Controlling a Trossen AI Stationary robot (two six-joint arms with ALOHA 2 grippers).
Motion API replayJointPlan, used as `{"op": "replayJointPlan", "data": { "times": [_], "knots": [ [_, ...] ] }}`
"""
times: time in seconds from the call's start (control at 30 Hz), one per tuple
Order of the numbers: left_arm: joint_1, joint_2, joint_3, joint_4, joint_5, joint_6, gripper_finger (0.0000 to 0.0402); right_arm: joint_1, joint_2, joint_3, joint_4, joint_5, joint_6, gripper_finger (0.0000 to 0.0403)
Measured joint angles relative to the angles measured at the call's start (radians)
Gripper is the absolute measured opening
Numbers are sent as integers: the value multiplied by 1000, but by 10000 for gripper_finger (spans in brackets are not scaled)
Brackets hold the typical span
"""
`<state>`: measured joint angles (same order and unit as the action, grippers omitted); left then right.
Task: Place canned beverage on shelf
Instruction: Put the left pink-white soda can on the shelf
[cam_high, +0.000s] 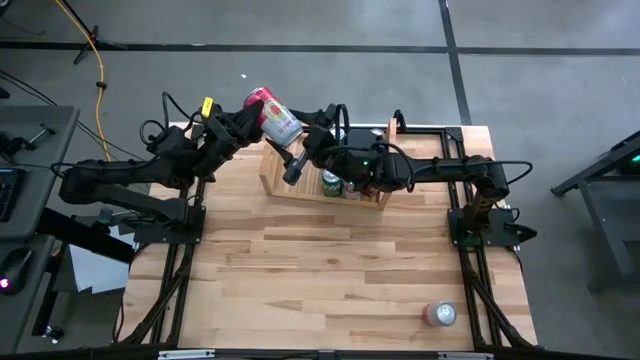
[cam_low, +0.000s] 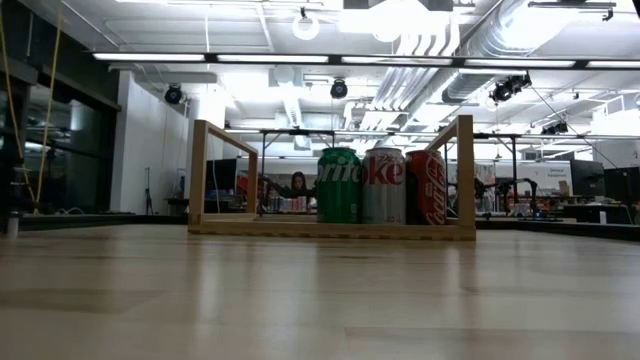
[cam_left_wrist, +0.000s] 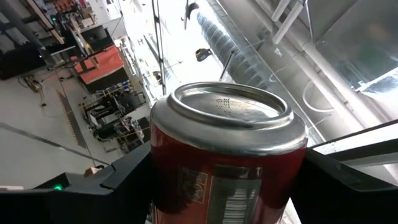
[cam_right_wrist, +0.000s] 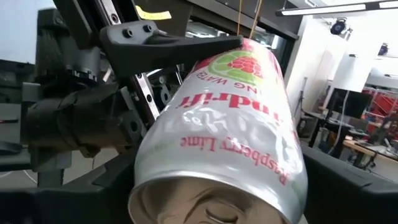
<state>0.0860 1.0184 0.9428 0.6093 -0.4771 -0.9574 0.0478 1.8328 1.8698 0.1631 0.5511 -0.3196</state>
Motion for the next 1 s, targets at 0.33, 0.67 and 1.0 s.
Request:
{"op": "replayJointPlan", "data": {
  "times": [0.33,0.67,1.0],
  "knots": [
    [8,0,0,-12,14,106,317,14,0,2,-26,59,-19,298],
    [82,-28,2,-22,46,253,339,18,-15,176,-382,188,-12,298],
    [145,-114,1,-313,53,400,340,2,-15,316,-966,205,150,298]
  ]
}}
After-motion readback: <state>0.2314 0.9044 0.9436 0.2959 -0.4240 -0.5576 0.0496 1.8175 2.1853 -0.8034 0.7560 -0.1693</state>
